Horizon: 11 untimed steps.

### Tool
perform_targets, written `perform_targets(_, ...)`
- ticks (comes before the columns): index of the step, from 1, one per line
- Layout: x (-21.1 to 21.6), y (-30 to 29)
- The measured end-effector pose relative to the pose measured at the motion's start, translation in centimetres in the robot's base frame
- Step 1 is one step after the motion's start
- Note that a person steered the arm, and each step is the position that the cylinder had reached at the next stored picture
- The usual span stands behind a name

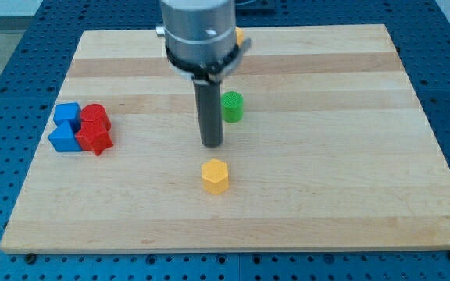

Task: Move the green circle below the green star

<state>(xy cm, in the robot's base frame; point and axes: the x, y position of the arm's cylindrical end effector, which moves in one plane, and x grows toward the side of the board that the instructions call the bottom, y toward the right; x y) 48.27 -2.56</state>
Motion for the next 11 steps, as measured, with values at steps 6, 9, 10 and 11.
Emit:
perform_targets(6, -3.2, 1.9)
perform_targets(9, -13.4, -1.7)
perform_targets(10, -13.0, 1.8)
perform_targets(11, -13.8, 3.6)
